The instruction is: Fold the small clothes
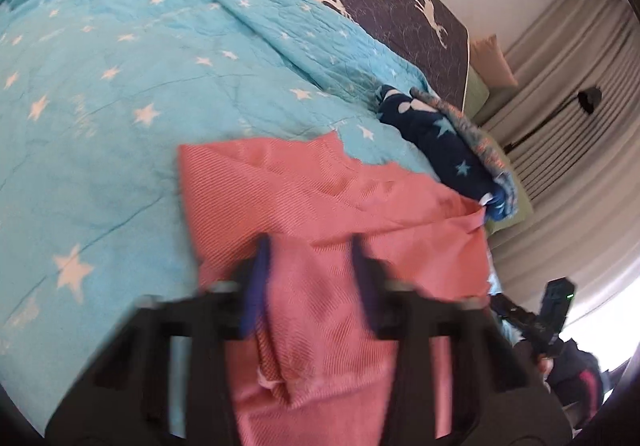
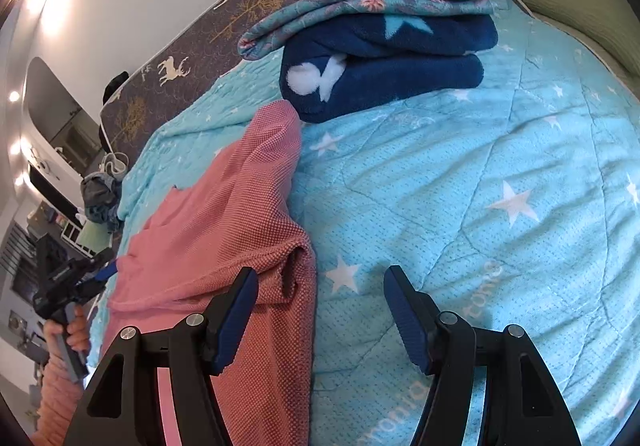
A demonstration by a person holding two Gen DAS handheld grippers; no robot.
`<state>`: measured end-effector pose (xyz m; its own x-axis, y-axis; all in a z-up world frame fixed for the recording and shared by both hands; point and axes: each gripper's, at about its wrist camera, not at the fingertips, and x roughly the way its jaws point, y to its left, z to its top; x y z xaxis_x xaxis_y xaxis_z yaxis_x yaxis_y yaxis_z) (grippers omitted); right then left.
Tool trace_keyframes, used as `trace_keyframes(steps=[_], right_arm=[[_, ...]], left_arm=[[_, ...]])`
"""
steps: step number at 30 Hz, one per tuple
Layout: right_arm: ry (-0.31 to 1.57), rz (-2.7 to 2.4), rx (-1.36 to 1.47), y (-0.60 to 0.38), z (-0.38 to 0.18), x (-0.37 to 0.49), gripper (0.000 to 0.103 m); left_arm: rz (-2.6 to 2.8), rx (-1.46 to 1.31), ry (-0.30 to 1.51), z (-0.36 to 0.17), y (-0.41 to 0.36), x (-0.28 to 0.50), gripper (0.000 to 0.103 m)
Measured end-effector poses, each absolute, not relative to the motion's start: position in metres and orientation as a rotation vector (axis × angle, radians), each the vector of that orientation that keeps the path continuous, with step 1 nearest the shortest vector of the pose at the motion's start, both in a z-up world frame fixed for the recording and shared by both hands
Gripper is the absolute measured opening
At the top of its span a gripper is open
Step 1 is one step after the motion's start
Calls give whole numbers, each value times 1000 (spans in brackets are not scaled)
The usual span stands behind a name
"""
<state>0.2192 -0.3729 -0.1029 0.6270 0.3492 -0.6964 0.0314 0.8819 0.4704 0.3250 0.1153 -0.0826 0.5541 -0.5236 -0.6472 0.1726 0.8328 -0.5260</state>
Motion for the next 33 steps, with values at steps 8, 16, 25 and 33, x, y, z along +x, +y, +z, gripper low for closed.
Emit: trace_keyframes(steps=[8, 16, 25, 33], right_arm=[[880, 184, 458, -373, -105, 217, 67], [865, 174, 479, -378, -85, 224, 67], [948, 316, 239, -314, -71, 258, 67], [1038, 122, 495, -366, -108, 254, 19]], left_arm=[[-232, -419, 782, -73, 156, 306, 2], [-357, -402, 753, -51, 133, 293, 45], [-446, -350, 837, -66, 83, 299, 46], [-25, -254, 854, -85, 135, 293, 46]])
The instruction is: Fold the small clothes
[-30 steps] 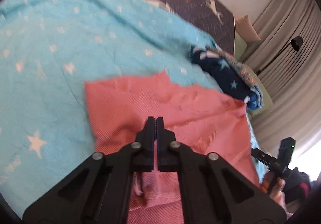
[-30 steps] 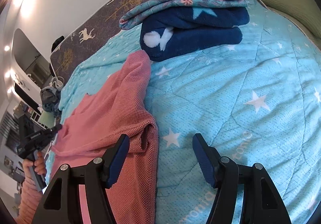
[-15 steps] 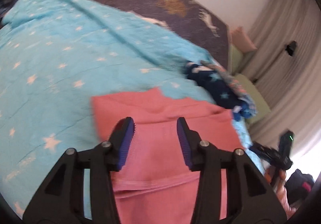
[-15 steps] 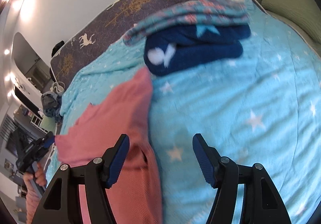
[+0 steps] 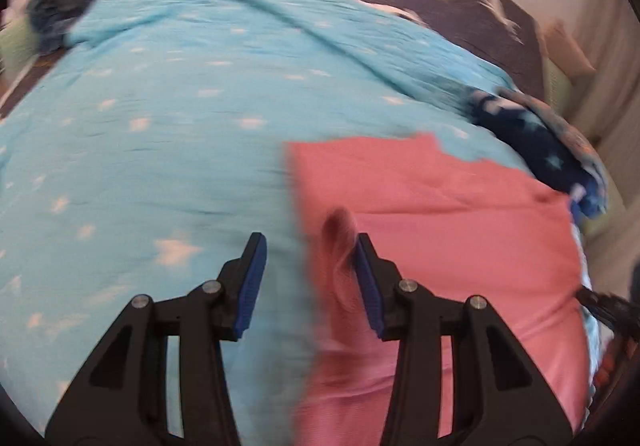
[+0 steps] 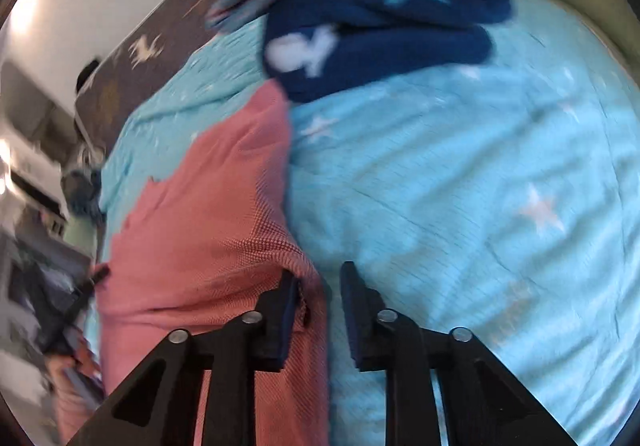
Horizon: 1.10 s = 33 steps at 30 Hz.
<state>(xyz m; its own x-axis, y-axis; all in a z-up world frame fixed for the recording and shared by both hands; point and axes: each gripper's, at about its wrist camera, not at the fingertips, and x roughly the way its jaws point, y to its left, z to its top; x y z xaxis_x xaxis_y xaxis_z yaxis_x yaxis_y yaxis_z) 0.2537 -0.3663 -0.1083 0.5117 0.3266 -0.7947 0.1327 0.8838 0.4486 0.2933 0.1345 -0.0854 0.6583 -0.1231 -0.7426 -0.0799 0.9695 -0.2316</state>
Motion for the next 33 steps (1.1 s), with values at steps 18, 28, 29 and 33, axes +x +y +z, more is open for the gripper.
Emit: trace_keyframes(steps=[18, 28, 29, 33], right_arm=[[983, 168, 363, -309, -93, 333, 10], [947, 170, 457, -366, -93, 288, 7], [935, 214, 451, -369, -86, 270, 7], [902, 284, 370, -382, -62, 195, 9]], left_arm=[[-332, -371, 910, -108, 73, 318, 39], [-318, -388, 817, -72, 109, 263, 50], [-326, -368, 792, -63, 114, 245, 55], [-320, -299, 749, -44, 126, 184, 68]])
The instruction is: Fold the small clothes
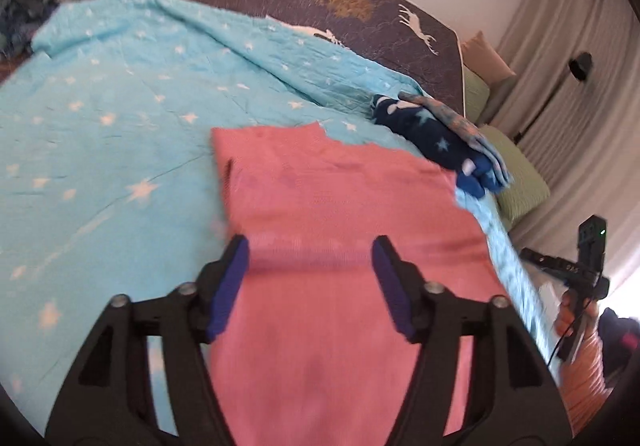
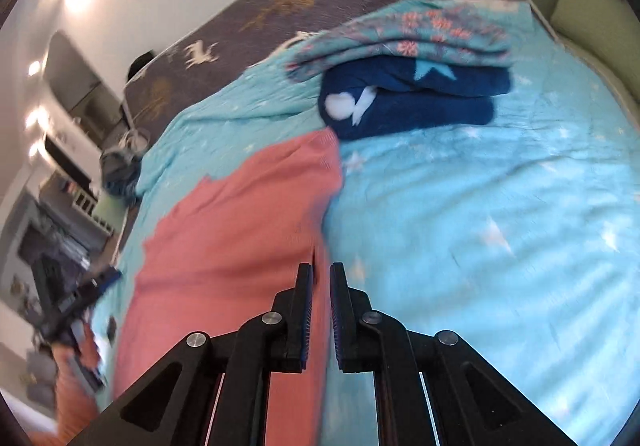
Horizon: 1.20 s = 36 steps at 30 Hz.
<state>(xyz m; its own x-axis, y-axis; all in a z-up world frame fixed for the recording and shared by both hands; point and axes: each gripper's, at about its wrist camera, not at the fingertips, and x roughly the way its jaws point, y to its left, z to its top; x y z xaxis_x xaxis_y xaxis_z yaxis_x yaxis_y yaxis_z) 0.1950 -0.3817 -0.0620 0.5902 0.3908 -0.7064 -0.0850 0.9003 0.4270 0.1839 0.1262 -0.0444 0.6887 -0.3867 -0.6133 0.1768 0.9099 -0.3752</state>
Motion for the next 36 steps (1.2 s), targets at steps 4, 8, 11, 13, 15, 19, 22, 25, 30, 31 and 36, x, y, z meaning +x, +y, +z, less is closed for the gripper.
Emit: trace_keyframes(steps=[4, 8, 11, 13, 15, 19, 22, 25, 30, 31, 36], right_arm=[[842, 273, 313, -385, -43, 122, 11], [774, 284, 282, -385, -31, 55, 29], [751, 312, 255, -375, -25, 24, 49], [744, 376, 287, -375, -27, 1, 55], [762, 388, 329, -377, -32, -9, 55], [846, 417, 413, -385, -50, -33, 55], [919, 493, 465, -390, -62, -52, 55], [974, 541, 478, -395, -76, -71, 55], [1002, 555, 576, -406, -100, -72, 55], [1000, 560, 592, -406, -104, -68, 55], [979, 603, 627, -402, -108, -50, 54]], left_arm=[[-277, -262, 702, -31, 134, 114, 77], [-268, -260, 695, -26, 137, 66, 80], [-237, -247, 700, -26, 138, 39, 82], [-221, -269, 712, -32, 141, 23, 82], [-215, -298, 732, -40, 144, 8, 82], [-249, -337, 779, -63, 147, -26, 82], [-282, -366, 827, -81, 150, -52, 82], [-349, -418, 879, -94, 150, -65, 82], [-392, -432, 904, -102, 151, -73, 82], [-393, -437, 904, -103, 151, -72, 82], [-408, -463, 884, -110, 150, -69, 82]])
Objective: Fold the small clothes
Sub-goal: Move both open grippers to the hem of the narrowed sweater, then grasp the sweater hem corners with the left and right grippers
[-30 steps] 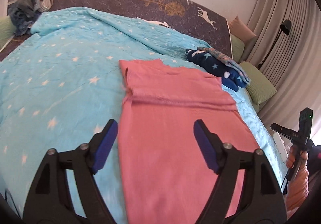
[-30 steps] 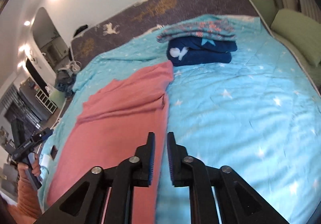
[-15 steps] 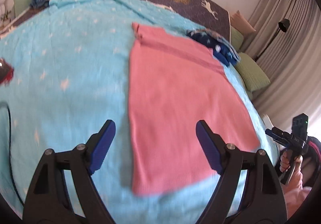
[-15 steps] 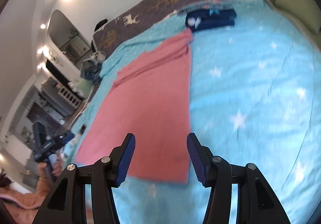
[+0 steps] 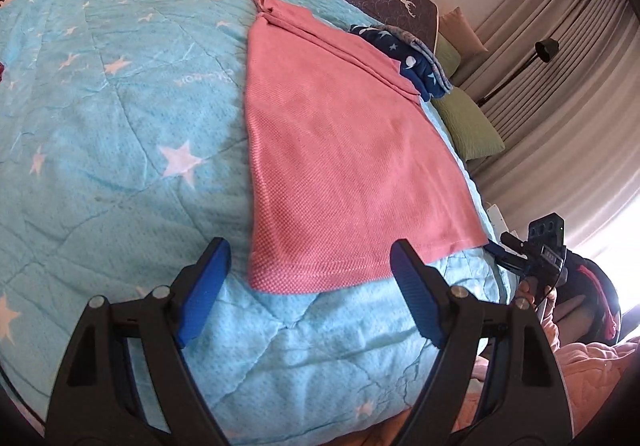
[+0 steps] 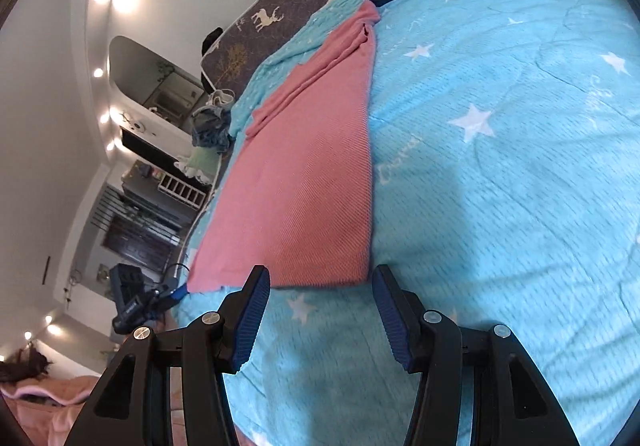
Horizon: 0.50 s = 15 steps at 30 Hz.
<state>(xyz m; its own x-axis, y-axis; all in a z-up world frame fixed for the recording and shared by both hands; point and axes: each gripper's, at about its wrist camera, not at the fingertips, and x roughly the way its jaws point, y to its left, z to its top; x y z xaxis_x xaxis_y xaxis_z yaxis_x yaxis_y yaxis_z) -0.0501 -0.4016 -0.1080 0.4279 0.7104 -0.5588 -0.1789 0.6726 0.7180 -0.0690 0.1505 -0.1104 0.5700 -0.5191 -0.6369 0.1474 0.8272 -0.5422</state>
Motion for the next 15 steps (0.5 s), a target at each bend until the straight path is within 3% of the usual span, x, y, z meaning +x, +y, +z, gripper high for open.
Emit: trace_keyframes(steps=[1, 3, 5, 7, 12, 15], right_arm=[[984, 610, 628, -401, -109, -47, 54], [992, 631, 637, -400, -110, -40, 54], [999, 646, 642, -399, -110, -30, 51], [1006, 660, 634, -396, -111, -24, 47], [1028, 713, 615, -386, -114, -3, 39], [1053, 729, 606, -376, -120, 7, 26]], left_arm=[[-410, -470, 878, -111, 151, -68, 82], [-417, -487, 868, -112, 151, -65, 72], [-434, -490, 877, -115, 152, -59, 32], [-439, -480, 906, -121, 152, -51, 15], [-477, -492, 919, -118, 150, -43, 15], [-485, -489, 929, -119, 146, -36, 15]])
